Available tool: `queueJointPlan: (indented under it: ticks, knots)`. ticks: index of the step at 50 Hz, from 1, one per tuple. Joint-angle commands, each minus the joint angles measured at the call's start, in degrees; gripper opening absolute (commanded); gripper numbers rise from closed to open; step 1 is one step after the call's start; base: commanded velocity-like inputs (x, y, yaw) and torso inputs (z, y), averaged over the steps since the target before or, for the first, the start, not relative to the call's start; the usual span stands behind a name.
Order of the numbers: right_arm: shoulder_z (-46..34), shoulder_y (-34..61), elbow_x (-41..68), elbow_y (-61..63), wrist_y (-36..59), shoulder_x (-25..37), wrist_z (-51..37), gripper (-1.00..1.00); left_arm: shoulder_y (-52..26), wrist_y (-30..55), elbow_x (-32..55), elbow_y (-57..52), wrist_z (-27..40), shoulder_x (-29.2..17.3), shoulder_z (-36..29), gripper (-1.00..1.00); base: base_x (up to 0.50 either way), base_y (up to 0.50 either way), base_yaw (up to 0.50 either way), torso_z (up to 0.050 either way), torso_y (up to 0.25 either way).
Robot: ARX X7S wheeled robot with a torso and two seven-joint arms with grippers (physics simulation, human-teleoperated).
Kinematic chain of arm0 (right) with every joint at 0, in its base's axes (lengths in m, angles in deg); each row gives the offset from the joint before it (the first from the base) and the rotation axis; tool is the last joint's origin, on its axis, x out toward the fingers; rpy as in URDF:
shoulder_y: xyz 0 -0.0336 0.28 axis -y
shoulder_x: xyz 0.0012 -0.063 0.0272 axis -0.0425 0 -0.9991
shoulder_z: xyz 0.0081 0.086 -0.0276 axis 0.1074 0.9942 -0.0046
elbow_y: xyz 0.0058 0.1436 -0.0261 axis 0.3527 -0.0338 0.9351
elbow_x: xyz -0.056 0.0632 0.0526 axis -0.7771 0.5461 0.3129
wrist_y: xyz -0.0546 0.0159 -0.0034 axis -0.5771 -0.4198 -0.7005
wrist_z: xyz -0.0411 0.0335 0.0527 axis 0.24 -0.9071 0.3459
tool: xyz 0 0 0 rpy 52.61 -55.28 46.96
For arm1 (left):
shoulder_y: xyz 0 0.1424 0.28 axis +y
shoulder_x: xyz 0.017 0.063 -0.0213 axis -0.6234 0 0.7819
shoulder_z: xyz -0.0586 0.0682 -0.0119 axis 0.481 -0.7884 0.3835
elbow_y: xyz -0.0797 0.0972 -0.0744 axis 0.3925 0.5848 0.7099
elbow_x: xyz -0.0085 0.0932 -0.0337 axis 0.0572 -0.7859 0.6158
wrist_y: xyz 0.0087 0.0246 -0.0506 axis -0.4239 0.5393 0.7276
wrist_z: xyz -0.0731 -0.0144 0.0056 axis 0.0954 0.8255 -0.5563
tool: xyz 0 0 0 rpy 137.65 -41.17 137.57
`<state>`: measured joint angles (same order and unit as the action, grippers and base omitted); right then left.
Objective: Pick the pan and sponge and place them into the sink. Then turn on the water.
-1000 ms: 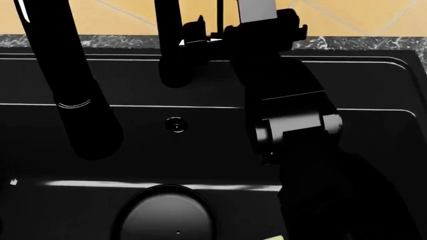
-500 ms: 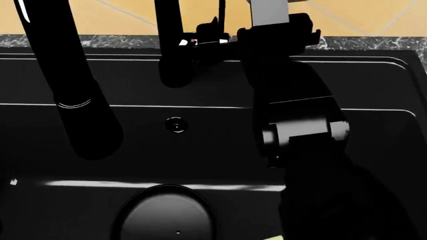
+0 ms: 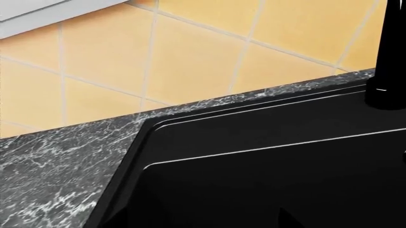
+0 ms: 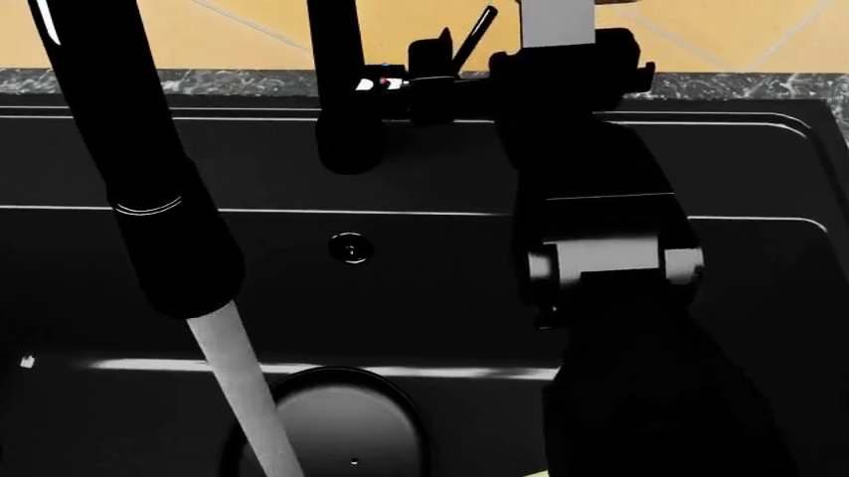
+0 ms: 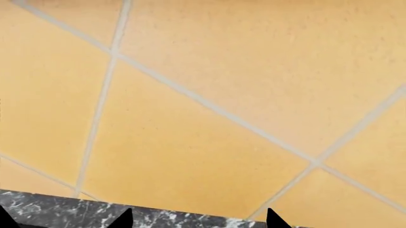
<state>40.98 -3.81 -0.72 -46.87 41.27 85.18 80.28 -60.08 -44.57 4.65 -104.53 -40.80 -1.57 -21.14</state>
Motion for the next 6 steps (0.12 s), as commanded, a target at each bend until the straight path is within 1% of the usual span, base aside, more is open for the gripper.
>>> queueJointPlan:
  ticks: [1,2,5,6]
  knots:
    - [10.36,-1.22,-8.88,-0.8,0.53,-0.5,1.53,1.0,1.18,-0.47,0.16,0.0,-2.09,0.74,2.88,1.0,0.0,0.0,0.0,0.0,0.0]
    - [10.9,-1.24,-9.3,-0.79,0.6,-0.53,1.67,1.0,-1.5,0.87,-0.41,0.35,-1.42,1.96,0.64,1.0,0.0,0.0,0.0,0.0,0.0]
    - [12.45,-1.13,-10.32,-0.79,0.63,-0.55,2.09,1.0,-0.03,0.17,-0.06,0.14,-1.86,1.18,1.91,1.0,0.0,0.0,0.0,0.0,0.0]
    - [12.91,-1.13,-10.64,-0.78,0.53,-0.56,2.17,1.0,-1.24,0.78,-0.32,0.34,-1.53,1.74,0.89,1.0,0.0,0.0,0.0,0.0,0.0]
